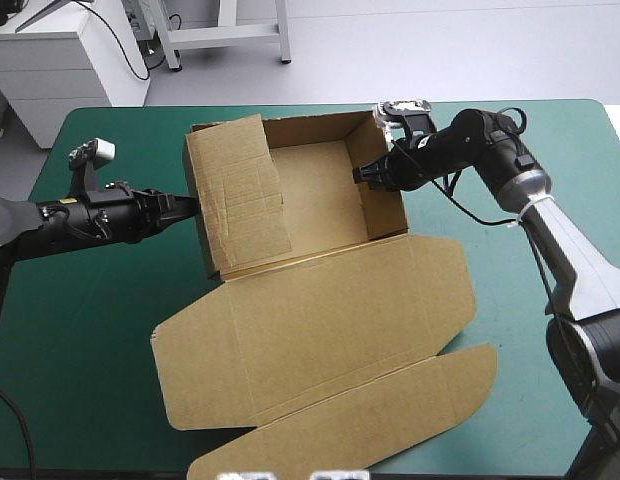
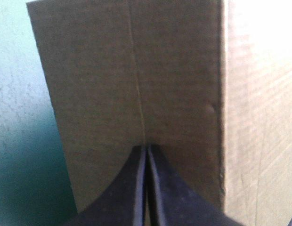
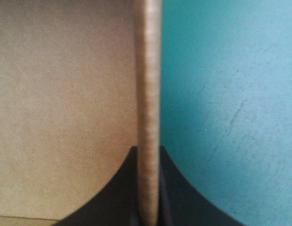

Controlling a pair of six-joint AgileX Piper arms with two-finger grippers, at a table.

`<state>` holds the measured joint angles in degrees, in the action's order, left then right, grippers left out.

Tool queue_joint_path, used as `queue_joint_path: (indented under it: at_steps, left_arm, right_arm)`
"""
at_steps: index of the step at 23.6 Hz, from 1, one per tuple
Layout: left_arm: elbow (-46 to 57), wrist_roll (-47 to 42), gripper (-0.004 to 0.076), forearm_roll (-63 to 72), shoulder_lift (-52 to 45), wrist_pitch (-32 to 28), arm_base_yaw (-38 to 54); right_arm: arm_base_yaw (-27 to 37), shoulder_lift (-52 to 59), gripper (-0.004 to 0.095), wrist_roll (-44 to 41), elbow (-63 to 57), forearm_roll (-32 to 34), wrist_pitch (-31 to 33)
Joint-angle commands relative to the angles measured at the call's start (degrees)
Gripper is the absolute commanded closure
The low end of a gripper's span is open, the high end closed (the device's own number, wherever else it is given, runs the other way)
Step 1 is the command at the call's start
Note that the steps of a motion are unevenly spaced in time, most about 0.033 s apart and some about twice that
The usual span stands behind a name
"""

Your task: Fold the box

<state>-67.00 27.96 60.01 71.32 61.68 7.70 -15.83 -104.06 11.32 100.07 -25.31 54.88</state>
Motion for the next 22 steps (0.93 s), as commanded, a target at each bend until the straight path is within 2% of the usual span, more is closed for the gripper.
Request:
queue_joint_path:
  at_steps: [1,3,5,7,10,13,17,22]
  left_arm:
    - [-1.44,-3.44,0.0731,3.94,-1.65,-1.52,-0.22]
    - [-1.44,-4.28,0.0729,2.32,-1.65,-1.27,-0.22]
    - [-1.44,-4.28,0.0685,1.36,-1.65,-0.11,-0.22]
    - [-1.44,-4.28,0.0580,1.98,-1.54,1.80,-0.22]
    - [-1.44,-4.28,0.0372,2.56,-1.54,4.28,-0.22]
    - [-1.44,-4.28,0.0282,2.56,-1.54,5.45,-0.22]
    - [-1.44,-4.17,0.0257,2.56,-1.54,6.87,-0.32]
    - [-1.44,-4.17,0.0258,0.66,-1.54,4.56,-0.83]
  right_arm:
    - [-0.66,2.87,0.0926,-0.69,1.65,-1.09,-3.06]
    - [-0.66,2.87,0.0926,-1.66,1.65,-0.36,-3.06]
    - [-0.66,2.87,0.0926,-2.22,1.65,0.68,-3.06]
    - [-0.66,2.83,0.0925,-2.58,1.65,1.68,-3.06]
    - [-0.66,2.74,0.0926,-3.05,1.65,1.99,-3.06]
    - [-0.66,2.74,0.0926,-3.05,1.65,1.99,-3.06]
    - [-0.79,2.74,0.0926,-3.29,1.65,1.99,-2.95]
    - [-2.13,2.74,0.0925,-4.93,1.65,2.77,-3.96]
